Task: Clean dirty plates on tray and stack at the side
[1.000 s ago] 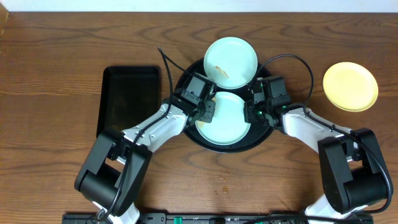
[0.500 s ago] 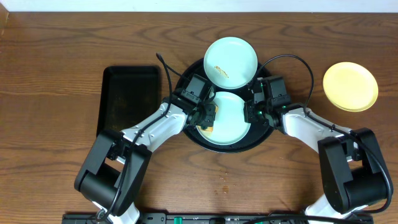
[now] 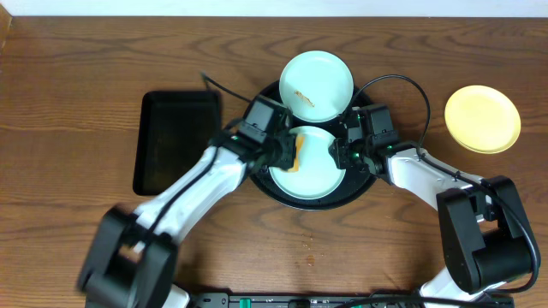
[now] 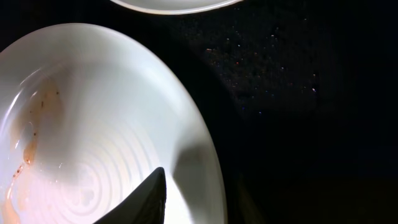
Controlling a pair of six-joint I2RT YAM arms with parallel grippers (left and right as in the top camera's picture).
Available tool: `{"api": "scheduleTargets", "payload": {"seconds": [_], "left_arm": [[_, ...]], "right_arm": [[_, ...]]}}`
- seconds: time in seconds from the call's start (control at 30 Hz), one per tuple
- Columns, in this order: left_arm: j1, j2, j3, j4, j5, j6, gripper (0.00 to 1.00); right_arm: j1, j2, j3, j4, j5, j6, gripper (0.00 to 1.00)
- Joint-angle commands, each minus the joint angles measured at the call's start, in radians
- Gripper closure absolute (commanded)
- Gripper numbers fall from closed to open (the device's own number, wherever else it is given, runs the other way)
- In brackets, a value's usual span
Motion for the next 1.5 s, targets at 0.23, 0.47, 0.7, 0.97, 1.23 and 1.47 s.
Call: {"api": "scheduleTargets", "payload": {"seconds": [0.23, 0.47, 0.7, 0.97, 1.23, 1.47], "left_arm": [[0.089, -0.214, 0.006, -0.095, -0.129, -0.004, 0.92], [0.222, -0.214, 0.005, -0.213, -0.13, -0.001, 0.92], [0.343, -0.214, 0.005, -0.256, -0.129, -0.001, 0.92], [0.414, -0.214, 0.004, -0.304, -0.13, 0.05, 0.92], [0.43, -0.214, 0.0, -0.315, -0.158, 0.085, 0.92], [0.43, -0.212, -0.002, -0.325, -0.158, 0.093, 0.92]], "right_arm": [[0.006, 0.022, -0.004, -0.024, 0.066, 0.004, 0.64], [0.006, 0.019, -0.004, -0.02, 0.066, 0.004, 0.99], [0.006, -0.076, -0.002, -0.024, 0.068, 0.003, 0.99], [0.015, -0.247, -0.002, -0.034, 0.171, -0.075, 0.99], [0.091, -0.35, -0.002, -0.028, 0.463, -0.244, 0.99], [0.233, -0.369, -0.002, 0.036, 0.805, -0.384, 0.99]]}}
